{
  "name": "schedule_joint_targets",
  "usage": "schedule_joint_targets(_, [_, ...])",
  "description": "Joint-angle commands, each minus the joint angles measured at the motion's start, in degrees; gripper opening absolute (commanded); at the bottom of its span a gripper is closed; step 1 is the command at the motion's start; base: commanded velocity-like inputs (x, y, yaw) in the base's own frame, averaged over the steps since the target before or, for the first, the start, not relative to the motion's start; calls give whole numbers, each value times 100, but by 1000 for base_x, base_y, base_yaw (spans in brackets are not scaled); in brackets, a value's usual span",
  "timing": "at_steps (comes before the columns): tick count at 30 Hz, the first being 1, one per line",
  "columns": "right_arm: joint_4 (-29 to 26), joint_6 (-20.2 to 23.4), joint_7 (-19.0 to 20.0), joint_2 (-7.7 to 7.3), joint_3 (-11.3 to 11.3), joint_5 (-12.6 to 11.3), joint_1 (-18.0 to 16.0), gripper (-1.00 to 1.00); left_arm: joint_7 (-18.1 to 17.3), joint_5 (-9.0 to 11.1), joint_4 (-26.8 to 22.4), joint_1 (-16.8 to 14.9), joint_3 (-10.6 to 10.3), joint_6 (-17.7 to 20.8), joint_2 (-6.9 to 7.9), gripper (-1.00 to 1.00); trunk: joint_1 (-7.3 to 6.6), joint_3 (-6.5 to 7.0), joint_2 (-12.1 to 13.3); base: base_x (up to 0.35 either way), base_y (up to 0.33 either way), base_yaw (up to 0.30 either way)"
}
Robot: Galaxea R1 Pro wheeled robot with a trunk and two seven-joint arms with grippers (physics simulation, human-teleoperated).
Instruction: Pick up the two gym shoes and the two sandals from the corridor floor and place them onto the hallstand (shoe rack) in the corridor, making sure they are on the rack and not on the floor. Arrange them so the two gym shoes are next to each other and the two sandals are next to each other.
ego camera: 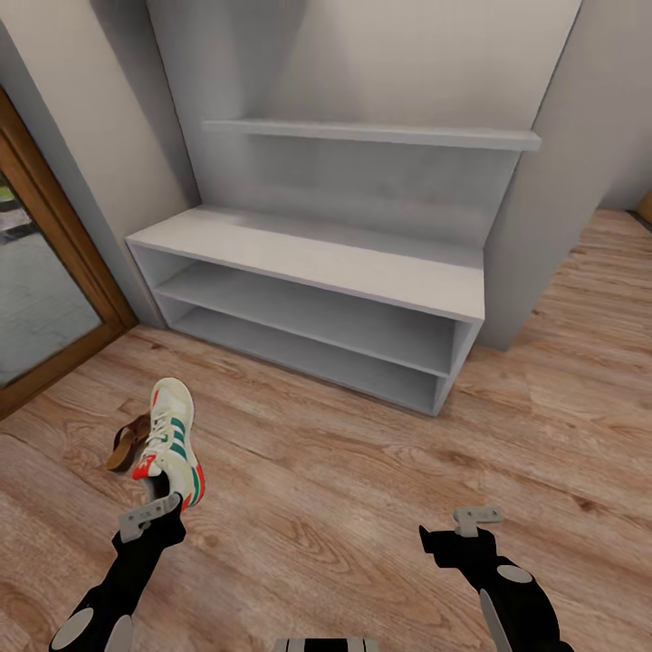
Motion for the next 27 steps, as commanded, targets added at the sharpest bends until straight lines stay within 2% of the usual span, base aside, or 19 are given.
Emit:
schedule_joint_targets(1, [-7, 31, -4, 0, 2, 9, -3, 100, -12, 55, -8, -2, 9, 37, -5, -100, -1, -4, -2, 0, 0, 0])
schedule_joint_targets(8, [-7, 31, -5, -4, -1, 9, -3, 100, -26, 108, -25, -2, 76, 33, 0, -100, -1, -4, -2, 0, 0, 0])
schedule_joint_targets(9, [-6, 31, -2, -6, -2, 8, -3, 100, -22, 109, -31, 3, 254, 33, 5, -100, -1, -4, -2, 0, 0, 0])
schedule_joint_targets(11, [-6, 31, -4, -4, -2, 8, -3, 100, -23, 105, -33, 5, 304, 33, 3, -100, -1, -4, -2, 0, 0, 0])
schedule_joint_targets(17, [-8, 31, -5, -1, -2, 9, -3, 100, -26, 98, -33, 5, 286, 33, 7, -100, -1, -4, -2, 64, 70, 0])
schedule_joint_targets(27, [-4, 31, -5, -1, -2, 9, -3, 100, -26, 81, -33, 7, 289, 33, 8, -100, -1, -4, -2, 196, 235, 0])
